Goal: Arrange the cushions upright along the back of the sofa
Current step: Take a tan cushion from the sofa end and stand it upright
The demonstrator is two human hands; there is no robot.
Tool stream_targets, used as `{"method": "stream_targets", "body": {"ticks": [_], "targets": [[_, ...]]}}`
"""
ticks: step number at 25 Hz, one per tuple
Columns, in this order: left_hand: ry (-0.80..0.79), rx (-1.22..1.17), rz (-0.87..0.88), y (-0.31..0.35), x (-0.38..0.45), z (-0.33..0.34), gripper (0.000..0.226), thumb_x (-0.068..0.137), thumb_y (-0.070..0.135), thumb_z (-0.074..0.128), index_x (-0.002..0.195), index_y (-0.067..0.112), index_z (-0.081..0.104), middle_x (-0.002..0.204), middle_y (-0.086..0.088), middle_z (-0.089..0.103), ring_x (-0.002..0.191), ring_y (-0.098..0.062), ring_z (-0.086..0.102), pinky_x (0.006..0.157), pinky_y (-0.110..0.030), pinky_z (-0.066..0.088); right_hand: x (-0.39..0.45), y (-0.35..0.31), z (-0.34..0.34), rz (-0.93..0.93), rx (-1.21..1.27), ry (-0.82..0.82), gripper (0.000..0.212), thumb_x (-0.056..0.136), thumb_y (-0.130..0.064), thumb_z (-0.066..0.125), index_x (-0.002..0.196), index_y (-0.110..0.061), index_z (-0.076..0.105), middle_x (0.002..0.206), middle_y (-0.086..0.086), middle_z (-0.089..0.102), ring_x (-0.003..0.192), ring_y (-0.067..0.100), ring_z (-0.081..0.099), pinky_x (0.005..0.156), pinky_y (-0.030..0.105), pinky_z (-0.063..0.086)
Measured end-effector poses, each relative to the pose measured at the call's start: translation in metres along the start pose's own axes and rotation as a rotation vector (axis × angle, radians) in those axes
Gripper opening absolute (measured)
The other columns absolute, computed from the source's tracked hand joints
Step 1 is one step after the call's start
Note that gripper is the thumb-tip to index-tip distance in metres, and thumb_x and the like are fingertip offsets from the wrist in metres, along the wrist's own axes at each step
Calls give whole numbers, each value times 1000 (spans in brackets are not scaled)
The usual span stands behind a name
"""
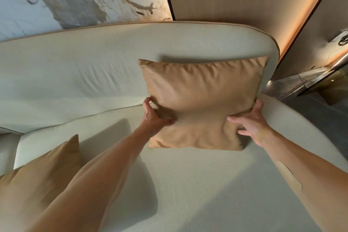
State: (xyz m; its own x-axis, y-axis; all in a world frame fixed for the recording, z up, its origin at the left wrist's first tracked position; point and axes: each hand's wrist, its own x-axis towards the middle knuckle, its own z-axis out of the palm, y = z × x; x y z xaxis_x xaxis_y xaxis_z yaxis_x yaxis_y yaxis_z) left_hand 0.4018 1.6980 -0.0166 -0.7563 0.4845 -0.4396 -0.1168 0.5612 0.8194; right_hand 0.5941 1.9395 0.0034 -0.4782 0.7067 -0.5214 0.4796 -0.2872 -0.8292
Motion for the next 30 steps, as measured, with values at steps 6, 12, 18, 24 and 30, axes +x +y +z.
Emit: {"method": "stream_targets", "body": {"ticks": [6, 12, 18, 24, 30], "targets": [[-40, 20, 55, -2, 4, 15, 110, 67, 15, 86, 141, 36, 8, 133, -8, 38, 117, -17, 41, 92, -29, 35, 15, 5, 6, -38, -18, -27, 99, 77, -9, 79, 144, -41, 14, 139, -11, 45, 123, 22, 51, 86, 45, 46], [-16, 21, 20, -14, -10, -6, 116, 68, 24, 86, 147, 38, 3, 158, -4, 26, 141, -27, 33, 104, -33, 32, 1, 10, 20, -207, -276, 109, 104, 79, -16, 78, 155, -24, 7, 154, 3, 34, 137, 19, 38, 116, 34, 27], [102, 99, -8, -39, -46, -82, 119, 65, 32, 87, 148, 42, 2, 160, -1, 22, 144, -24, 29, 99, -29, 32, -42, 24, 67, -119, -480, 98, 114, 79, -33, 77, 155, -21, -6, 163, 14, 5, 149, 27, 13, 116, 39, 18], [210, 88, -70, -109, -92, -203, 121, 63, 33, 90, 151, 38, 7, 160, -1, 20, 145, -21, 27, 110, -35, 33, -94, 34, 164, -123, -524, -26, 111, 78, -36, 78, 156, -27, -1, 164, 11, 5, 151, 23, 7, 116, 38, 21], [317, 106, -257, -232, -155, -328, 124, 56, 45, 90, 151, 36, 11, 158, 0, 23, 141, -22, 31, 105, -38, 36, -170, 58, 320, -150, -615, -370, 100, 81, -41, 74, 156, -27, 9, 164, 3, 11, 150, 19, 15, 118, 35, 17]]}}
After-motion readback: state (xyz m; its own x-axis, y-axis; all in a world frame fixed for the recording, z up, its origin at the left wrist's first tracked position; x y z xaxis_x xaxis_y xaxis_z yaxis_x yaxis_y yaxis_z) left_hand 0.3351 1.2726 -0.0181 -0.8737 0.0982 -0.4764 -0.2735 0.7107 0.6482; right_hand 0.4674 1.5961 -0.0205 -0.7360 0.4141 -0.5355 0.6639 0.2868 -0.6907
